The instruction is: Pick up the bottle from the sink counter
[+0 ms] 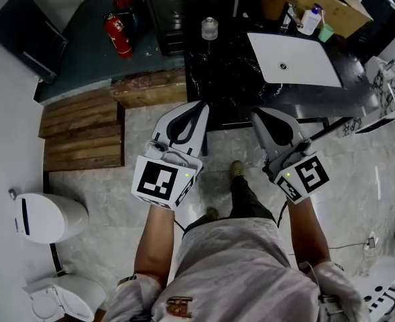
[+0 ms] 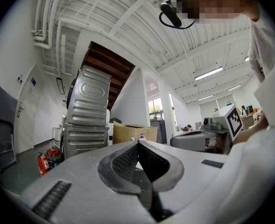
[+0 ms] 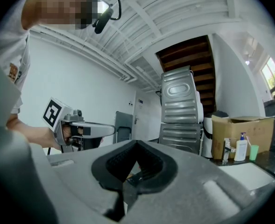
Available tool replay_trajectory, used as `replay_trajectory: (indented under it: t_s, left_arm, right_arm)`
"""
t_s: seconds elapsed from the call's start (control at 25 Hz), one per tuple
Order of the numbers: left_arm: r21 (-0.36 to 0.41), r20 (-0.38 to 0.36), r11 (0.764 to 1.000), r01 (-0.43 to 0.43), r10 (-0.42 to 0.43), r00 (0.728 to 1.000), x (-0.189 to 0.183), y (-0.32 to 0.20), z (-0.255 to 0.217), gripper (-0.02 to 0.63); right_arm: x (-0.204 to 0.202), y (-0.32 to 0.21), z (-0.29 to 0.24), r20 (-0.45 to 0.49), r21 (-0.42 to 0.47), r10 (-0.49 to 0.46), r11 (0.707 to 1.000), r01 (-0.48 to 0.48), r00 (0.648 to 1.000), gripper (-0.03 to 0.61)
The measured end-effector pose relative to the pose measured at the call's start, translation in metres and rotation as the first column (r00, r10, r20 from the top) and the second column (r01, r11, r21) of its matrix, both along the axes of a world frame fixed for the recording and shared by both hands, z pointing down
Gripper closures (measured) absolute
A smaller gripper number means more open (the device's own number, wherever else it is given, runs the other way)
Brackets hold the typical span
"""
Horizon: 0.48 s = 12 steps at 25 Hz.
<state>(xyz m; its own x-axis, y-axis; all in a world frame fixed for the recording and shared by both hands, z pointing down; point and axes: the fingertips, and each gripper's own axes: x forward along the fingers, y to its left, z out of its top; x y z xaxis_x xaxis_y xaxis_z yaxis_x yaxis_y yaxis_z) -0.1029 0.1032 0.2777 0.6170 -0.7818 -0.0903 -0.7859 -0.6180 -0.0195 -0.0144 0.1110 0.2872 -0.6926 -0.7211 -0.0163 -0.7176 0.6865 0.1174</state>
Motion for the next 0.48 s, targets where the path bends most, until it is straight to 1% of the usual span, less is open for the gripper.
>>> replay_trajectory:
  t_s: [0.24,0.48]
  left_arm:
    - [-0.006,0.014,1.000,0.024,-0.024,1.000,-0.002,-0.035,0.006,0.613]
    - [-0.007,0.042,0.999,0.052,-0.051,0.998,0.004,-0.093,0.006,0.613]
  right_arm:
    - [0.003,-0.039,0.006,0.008,0.004,-0.009,1.000,0.009,1.000,0.578]
    - [0.014,-0.103,0.005,0.012,0.010,-0.025,1.000,0.025,1.000,0.578]
